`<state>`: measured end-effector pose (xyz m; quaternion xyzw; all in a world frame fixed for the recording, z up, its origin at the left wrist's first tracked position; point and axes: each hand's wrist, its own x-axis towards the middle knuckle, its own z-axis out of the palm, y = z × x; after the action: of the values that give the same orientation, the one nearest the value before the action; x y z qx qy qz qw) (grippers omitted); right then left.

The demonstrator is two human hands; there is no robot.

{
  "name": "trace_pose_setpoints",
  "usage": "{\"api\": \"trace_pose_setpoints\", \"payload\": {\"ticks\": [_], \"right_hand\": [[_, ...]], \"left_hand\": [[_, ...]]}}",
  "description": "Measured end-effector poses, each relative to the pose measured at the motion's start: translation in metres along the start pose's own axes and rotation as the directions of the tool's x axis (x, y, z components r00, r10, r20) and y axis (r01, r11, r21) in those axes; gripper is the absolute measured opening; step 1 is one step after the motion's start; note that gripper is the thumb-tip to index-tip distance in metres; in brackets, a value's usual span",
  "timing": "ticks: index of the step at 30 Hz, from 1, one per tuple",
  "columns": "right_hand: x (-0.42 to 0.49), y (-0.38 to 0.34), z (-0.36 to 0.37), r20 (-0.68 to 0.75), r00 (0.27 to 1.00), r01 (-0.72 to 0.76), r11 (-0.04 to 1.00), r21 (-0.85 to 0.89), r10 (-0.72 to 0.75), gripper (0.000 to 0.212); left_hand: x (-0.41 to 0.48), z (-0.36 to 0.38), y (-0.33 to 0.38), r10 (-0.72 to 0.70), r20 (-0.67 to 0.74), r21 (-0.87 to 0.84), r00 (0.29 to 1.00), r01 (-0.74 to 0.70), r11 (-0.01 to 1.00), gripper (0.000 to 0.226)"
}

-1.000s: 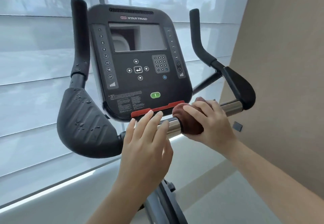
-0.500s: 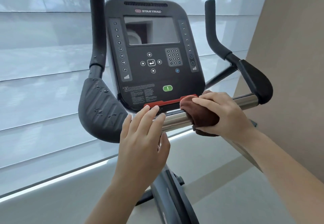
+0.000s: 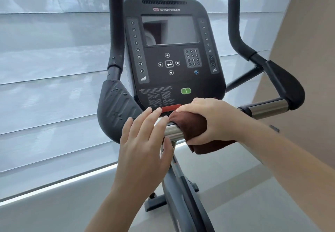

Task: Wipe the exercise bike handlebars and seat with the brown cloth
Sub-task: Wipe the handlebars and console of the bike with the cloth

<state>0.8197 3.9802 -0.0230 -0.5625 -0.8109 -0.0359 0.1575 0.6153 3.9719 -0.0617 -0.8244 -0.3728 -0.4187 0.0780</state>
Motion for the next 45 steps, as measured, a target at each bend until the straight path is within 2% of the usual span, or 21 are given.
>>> {"api": "trace_pose_setpoints", "payload": {"ticks": [3,5,8,10,12,15,17,20,21,23,25,26,27,29,31,33,35,38,41,43,45], "right_hand": [[-0.025,-0.016,0.05,-0.541,0.838,-0.107,0.949,-0.297,-0.074,0.058],[-0.026,-0.021,0.06,-0.61,0.787,-0.158,0.928,-0.337,-0.088,0.055],[-0.004,-0.019,0.013,-0.199,0.98,-0.011,0.993,-0.12,-0.013,0.061],[0.018,-0.022,-0.019,0.24,0.969,-0.079,0.996,0.05,0.065,0.056],[0.033,-0.031,-0.021,0.353,0.934,-0.102,0.986,0.134,0.049,0.052],[0.024,-0.054,0.016,-0.032,0.999,0.015,1.0,-0.02,-0.016,0.061],[0.007,-0.063,0.04,-0.318,0.947,0.01,0.991,-0.13,-0.051,0.064],[0.004,-0.064,0.046,-0.444,0.892,-0.01,0.975,-0.22,-0.091,0.064],[0.01,-0.063,0.037,-0.357,0.93,0.021,0.985,-0.171,-0.082,0.064],[0.031,-0.059,0.01,0.038,0.999,0.017,0.999,0.05,-0.019,0.059],[0.049,-0.053,-0.012,0.359,0.933,-0.094,0.975,0.202,0.016,0.054],[0.051,-0.051,-0.014,0.383,0.923,-0.113,0.969,0.218,0.021,0.054],[0.048,-0.051,-0.01,0.339,0.941,-0.096,0.974,0.205,0.022,0.057],[0.025,-0.056,0.016,-0.026,1.0,-0.009,0.999,0.037,0.01,0.06],[0.001,-0.066,0.05,-0.434,0.899,-0.037,0.98,-0.197,-0.053,0.058],[-0.005,-0.071,0.066,-0.57,0.818,-0.121,0.943,-0.309,-0.081,0.055],[0.001,-0.068,0.057,-0.51,0.856,-0.062,0.963,-0.261,-0.083,0.057],[0.024,-0.06,0.012,-0.031,0.999,-0.011,0.999,0.031,0.012,0.061],[0.05,-0.055,-0.014,0.38,0.923,-0.151,0.969,0.194,0.068,0.052],[0.05,-0.056,-0.01,0.37,0.927,-0.149,0.968,0.204,0.064,0.05],[0.033,-0.059,0.007,0.087,0.995,-0.067,0.991,0.112,0.057,0.055]], "left_hand": [[-0.003,0.0,-0.003,-0.005,-0.002,0.005,1.0,0.005,1.0,0.035],[-0.006,0.0,-0.006,-0.007,0.003,0.025,1.0,0.006,1.0,0.035],[-0.009,-0.002,-0.009,-0.021,0.014,0.047,1.0,0.02,0.999,0.036],[-0.012,-0.003,-0.011,-0.018,0.006,0.066,1.0,0.017,0.998,0.035],[-0.02,-0.006,-0.017,0.002,-0.03,0.084,1.0,0.0,0.996,0.034],[-0.033,-0.013,-0.03,0.027,-0.089,0.126,0.996,-0.016,0.992,0.031],[-0.038,-0.016,-0.038,0.043,-0.113,0.165,0.993,-0.024,0.986,0.029],[-0.042,-0.022,-0.047,0.07,-0.149,0.204,0.986,-0.038,0.978,0.026],[-0.042,-0.024,-0.049,0.077,-0.155,0.218,0.985,-0.042,0.975,0.026],[-0.04,-0.027,-0.054,0.093,-0.147,0.254,0.985,-0.053,0.966,0.026],[-0.037,-0.029,-0.06,0.121,-0.127,0.273,0.984,-0.082,0.958,0.025],[-0.035,-0.029,-0.063,0.136,-0.124,0.267,0.983,-0.099,0.959,0.025],[-0.034,-0.029,-0.066,0.15,-0.124,0.257,0.981,-0.114,0.96,0.025],[-0.032,-0.028,-0.069,0.168,-0.136,0.244,0.976,-0.131,0.961,0.026],[-0.03,-0.025,-0.07,0.171,-0.156,0.248,0.973,-0.129,0.96,0.026],[-0.029,-0.022,-0.07,0.166,-0.172,0.259,0.971,-0.118,0.959,0.025],[-0.029,-0.022,-0.069,0.157,-0.174,0.255,0.972,-0.11,0.961,0.024],[-0.029,-0.022,-0.068,0.153,-0.166,0.257,0.974,-0.107,0.96,0.023],[-0.029,-0.021,-0.063,0.119,-0.181,0.239,0.976,-0.073,0.968,0.022],[-0.029,-0.019,-0.062,0.09,-0.203,0.209,0.975,-0.047,0.977,0.022],[-0.03,-0.017,-0.062,0.074,-0.219,0.177,0.973,-0.035,0.984,0.021]]}}
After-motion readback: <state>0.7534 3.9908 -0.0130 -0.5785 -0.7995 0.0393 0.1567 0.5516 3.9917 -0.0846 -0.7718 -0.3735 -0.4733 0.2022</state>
